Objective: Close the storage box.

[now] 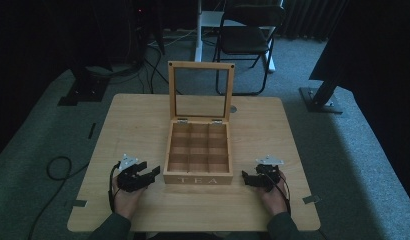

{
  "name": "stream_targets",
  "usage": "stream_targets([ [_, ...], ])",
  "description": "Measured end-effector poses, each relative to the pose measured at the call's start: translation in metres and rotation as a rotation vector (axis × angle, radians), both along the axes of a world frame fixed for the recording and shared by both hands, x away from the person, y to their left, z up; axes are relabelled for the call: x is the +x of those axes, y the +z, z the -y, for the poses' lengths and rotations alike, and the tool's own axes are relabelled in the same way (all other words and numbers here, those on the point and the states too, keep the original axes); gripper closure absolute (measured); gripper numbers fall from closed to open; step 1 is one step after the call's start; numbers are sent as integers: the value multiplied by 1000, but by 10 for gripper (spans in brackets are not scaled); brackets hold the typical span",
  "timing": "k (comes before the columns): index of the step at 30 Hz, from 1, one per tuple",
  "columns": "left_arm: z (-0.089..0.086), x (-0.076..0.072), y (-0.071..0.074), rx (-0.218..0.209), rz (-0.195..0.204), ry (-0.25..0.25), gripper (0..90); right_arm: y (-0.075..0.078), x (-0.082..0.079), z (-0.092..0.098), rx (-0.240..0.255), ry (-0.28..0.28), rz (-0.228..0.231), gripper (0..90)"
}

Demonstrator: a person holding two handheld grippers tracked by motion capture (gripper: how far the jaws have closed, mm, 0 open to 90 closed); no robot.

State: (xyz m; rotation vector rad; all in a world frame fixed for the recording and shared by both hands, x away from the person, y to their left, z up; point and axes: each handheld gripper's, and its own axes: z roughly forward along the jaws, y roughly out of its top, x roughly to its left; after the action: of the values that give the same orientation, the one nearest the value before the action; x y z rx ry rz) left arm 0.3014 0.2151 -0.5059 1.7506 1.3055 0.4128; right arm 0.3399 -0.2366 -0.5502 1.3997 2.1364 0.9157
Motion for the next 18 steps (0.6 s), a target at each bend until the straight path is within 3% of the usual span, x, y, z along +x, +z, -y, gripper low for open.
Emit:
stream_targets([
  [13, -3, 2, 2, -21, 0, 10, 368, 0, 0, 0, 0, -3, 0, 117],
  [18, 1, 5, 3, -9, -9, -16, 368, 0, -1, 0, -1, -5, 0, 118],
])
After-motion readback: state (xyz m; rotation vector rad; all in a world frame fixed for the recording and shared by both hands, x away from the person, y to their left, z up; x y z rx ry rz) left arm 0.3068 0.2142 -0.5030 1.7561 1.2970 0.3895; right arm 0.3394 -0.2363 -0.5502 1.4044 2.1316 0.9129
